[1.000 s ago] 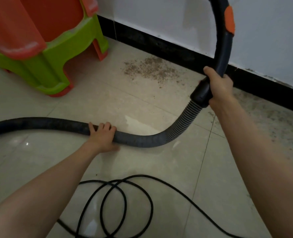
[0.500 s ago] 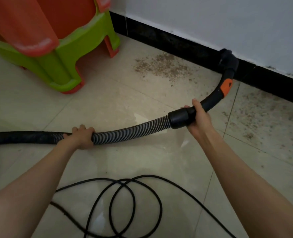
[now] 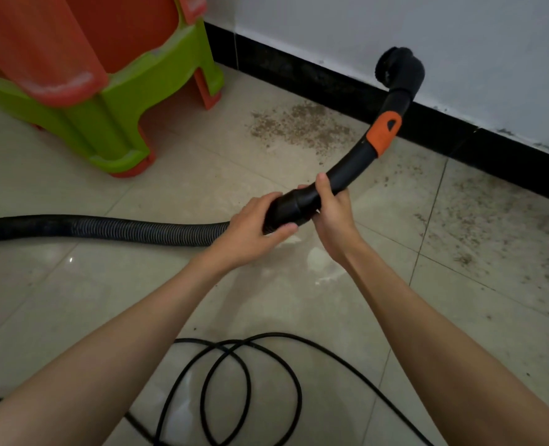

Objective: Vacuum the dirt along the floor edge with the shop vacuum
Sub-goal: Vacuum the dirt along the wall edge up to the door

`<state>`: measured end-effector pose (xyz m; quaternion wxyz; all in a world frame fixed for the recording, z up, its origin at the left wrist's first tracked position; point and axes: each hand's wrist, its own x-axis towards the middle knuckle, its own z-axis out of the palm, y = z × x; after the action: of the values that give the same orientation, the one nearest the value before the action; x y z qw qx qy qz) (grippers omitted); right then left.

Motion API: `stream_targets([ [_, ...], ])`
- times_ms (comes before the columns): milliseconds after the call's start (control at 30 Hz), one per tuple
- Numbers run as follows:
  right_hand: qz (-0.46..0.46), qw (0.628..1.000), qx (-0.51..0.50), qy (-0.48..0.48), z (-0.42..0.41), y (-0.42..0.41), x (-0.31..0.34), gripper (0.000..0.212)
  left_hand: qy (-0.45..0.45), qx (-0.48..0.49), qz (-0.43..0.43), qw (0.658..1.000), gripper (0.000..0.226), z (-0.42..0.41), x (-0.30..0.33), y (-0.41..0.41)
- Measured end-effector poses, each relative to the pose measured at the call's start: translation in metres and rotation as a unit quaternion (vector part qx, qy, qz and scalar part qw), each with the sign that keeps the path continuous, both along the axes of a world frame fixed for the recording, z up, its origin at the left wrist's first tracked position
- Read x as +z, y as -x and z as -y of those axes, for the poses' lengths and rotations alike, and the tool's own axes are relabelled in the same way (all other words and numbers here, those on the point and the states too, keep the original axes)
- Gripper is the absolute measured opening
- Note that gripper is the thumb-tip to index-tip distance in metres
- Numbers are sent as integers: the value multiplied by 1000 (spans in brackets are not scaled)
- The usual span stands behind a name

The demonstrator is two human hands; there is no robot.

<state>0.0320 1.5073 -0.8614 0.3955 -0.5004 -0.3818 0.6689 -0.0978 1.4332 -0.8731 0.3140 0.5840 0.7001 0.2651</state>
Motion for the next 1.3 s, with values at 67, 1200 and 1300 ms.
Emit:
stream_targets([
  [67,-16,1000,25,6,-1,2,7,19,0,23,-59,998,77,-1,-7,-6],
  [1200,107,986,102,-74,-4,96,42,32,36,236,291,927,61,15,2,12],
  [1300,167,973,140,-81,-11,98,34,41,88,197,341,915,53,21,1,21],
])
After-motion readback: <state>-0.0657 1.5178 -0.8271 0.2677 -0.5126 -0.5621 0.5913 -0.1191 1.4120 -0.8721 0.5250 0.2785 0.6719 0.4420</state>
